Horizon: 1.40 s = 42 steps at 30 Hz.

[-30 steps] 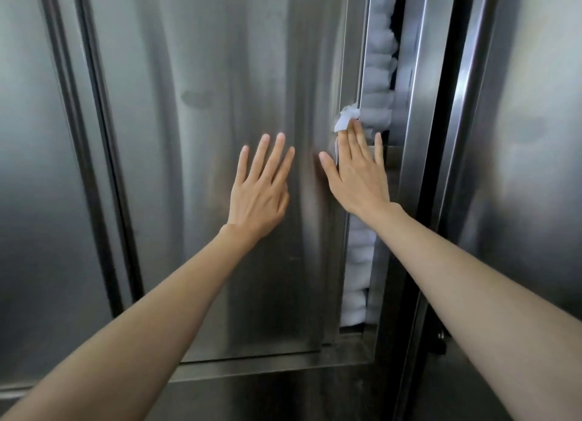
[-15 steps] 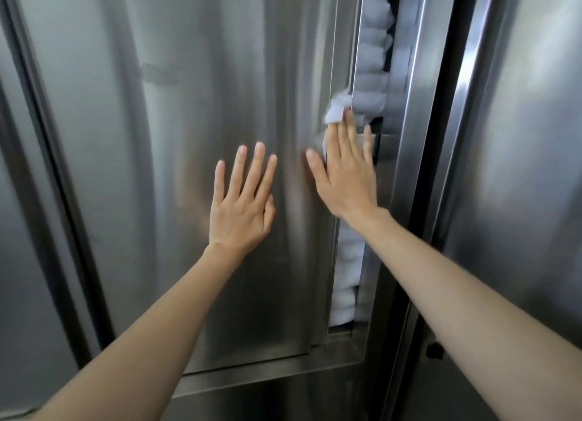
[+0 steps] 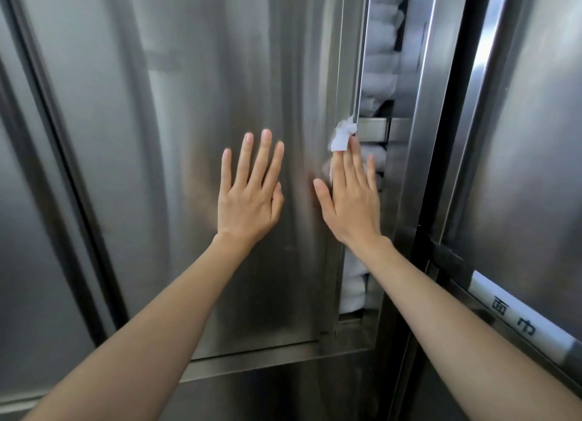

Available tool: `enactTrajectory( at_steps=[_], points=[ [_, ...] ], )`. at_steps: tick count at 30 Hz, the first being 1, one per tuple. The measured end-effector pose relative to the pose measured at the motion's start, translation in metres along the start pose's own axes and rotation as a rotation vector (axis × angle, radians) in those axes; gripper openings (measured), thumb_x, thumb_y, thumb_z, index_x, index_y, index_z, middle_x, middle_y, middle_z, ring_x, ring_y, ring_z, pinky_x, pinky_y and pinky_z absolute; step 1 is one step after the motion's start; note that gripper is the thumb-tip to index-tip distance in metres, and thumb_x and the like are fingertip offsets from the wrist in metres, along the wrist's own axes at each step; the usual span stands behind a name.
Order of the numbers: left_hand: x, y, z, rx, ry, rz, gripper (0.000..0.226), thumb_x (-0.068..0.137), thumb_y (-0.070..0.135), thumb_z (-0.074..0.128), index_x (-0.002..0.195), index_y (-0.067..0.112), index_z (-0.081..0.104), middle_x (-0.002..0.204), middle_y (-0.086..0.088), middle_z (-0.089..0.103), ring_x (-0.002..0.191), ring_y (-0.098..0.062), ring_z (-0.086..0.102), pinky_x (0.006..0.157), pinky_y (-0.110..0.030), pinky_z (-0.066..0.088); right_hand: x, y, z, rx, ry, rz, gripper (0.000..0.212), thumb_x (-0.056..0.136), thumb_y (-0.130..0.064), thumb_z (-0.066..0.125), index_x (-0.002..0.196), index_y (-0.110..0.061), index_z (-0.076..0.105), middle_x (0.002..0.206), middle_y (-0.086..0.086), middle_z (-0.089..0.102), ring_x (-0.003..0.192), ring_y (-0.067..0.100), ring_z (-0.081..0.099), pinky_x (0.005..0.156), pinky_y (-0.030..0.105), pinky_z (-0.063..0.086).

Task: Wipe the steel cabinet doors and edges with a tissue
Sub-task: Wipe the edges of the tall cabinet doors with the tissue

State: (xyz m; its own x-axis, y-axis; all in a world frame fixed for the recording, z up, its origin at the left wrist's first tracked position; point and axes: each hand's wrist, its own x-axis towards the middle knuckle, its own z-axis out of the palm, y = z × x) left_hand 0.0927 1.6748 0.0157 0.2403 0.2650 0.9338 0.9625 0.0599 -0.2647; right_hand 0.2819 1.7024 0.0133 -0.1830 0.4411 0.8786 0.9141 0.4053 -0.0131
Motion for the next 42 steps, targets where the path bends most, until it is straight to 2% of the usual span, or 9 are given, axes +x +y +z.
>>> enactTrajectory(
  at_steps=[6, 8, 14, 17, 22, 28, 33, 38, 42],
  points=[
    [-0.001, 0.002, 0.001, 0.008, 0.003, -0.003, 0.062, 0.102, 0.030, 0.028, 0.159, 0.015, 0.009, 0.165, -0.010, 0.012, 0.152, -0.033, 0.008, 0.122, -0.050, -0.003, -0.112, 0.000, 0.036, -0.025, -0.145, -0.051, 0.074, 0.106, -0.053, 0.019, 0.153, 0.004, 0.025, 0.163, 0.017, 0.008, 0.154, 0.023, 0.001, 0.125, 0.039, 0.007],
    [-0.002, 0.002, 0.001, 0.011, 0.004, -0.003, 0.063, 0.102, 0.029, 0.030, 0.159, 0.015, 0.008, 0.165, -0.010, 0.011, 0.152, -0.033, 0.009, 0.122, -0.050, -0.003, -0.103, 0.006, 0.031, -0.023, -0.126, -0.100, 0.074, 0.106, -0.053, 0.020, 0.149, 0.005, 0.032, 0.161, 0.020, 0.015, 0.153, 0.025, 0.007, 0.125, 0.039, 0.008],
    [-0.002, -0.001, 0.001, 0.014, 0.046, 0.002, 0.065, 0.099, 0.027, 0.039, 0.159, 0.014, 0.016, 0.164, -0.009, 0.014, 0.151, -0.033, 0.014, 0.122, -0.051, 0.002, 0.010, 0.013, -0.013, -0.078, -0.031, -0.111, 0.076, 0.105, -0.053, 0.009, 0.154, 0.004, 0.020, 0.162, 0.021, 0.016, 0.153, 0.027, 0.009, 0.125, 0.044, 0.007],
    [-0.002, 0.000, 0.001, 0.029, 0.054, 0.005, 0.063, 0.100, 0.027, 0.039, 0.158, 0.014, 0.019, 0.164, -0.010, 0.017, 0.151, -0.033, 0.015, 0.122, -0.051, 0.003, -0.034, 0.007, 0.007, -0.046, -0.076, -0.081, 0.074, 0.106, -0.052, 0.013, 0.156, 0.002, 0.015, 0.164, 0.019, 0.009, 0.154, 0.025, 0.003, 0.125, 0.043, 0.005],
    [-0.001, 0.001, -0.002, 0.036, 0.019, -0.001, 0.064, 0.100, 0.027, 0.038, 0.159, 0.015, 0.017, 0.164, -0.010, 0.017, 0.151, -0.033, 0.014, 0.122, -0.050, 0.000, -0.101, 0.000, 0.029, -0.050, -0.166, -0.014, 0.072, 0.106, -0.053, 0.010, 0.154, -0.001, 0.023, 0.163, 0.015, 0.014, 0.153, 0.024, 0.008, 0.123, 0.046, 0.020],
    [-0.019, 0.011, -0.010, -0.062, 0.007, 0.008, 0.061, 0.101, 0.026, 0.034, 0.158, 0.014, 0.017, 0.164, -0.010, 0.014, 0.151, -0.032, 0.015, 0.122, -0.049, -0.002, -0.098, -0.001, 0.017, -0.091, -0.212, -0.039, 0.072, 0.105, -0.053, 0.001, 0.153, -0.002, 0.020, 0.161, 0.015, 0.015, 0.152, 0.025, 0.011, 0.123, 0.045, 0.015],
    [-0.095, 0.032, -0.004, -0.132, -0.082, 0.005, 0.061, 0.099, 0.023, 0.037, 0.157, 0.013, 0.021, 0.164, -0.011, 0.015, 0.151, -0.033, 0.014, 0.123, -0.049, -0.001, -0.098, 0.001, 0.017, -0.080, -0.211, -0.048, 0.070, 0.105, -0.049, 0.017, 0.154, 0.000, 0.019, 0.163, 0.017, 0.013, 0.153, 0.024, 0.006, 0.124, 0.042, 0.007],
    [-0.138, 0.043, 0.011, -0.143, -0.141, -0.004, 0.062, 0.099, 0.024, 0.035, 0.157, 0.015, 0.018, 0.163, -0.013, 0.018, 0.152, -0.031, 0.008, 0.123, -0.048, -0.003, -0.109, 0.003, 0.026, -0.071, -0.231, -0.034, 0.067, 0.106, -0.050, 0.014, 0.155, -0.004, 0.012, 0.163, 0.013, 0.006, 0.153, 0.023, 0.003, 0.125, 0.042, 0.004],
    [-0.144, 0.038, 0.029, -0.089, -0.110, 0.009, 0.060, 0.102, 0.030, 0.030, 0.159, 0.019, 0.012, 0.166, -0.008, 0.007, 0.153, -0.027, -0.003, 0.123, -0.047, -0.007, -0.183, -0.001, 0.051, -0.016, -0.375, 0.013, 0.071, 0.105, -0.053, 0.012, 0.156, -0.004, 0.021, 0.164, 0.012, 0.010, 0.153, 0.021, 0.003, 0.124, 0.044, 0.013]
  ],
)
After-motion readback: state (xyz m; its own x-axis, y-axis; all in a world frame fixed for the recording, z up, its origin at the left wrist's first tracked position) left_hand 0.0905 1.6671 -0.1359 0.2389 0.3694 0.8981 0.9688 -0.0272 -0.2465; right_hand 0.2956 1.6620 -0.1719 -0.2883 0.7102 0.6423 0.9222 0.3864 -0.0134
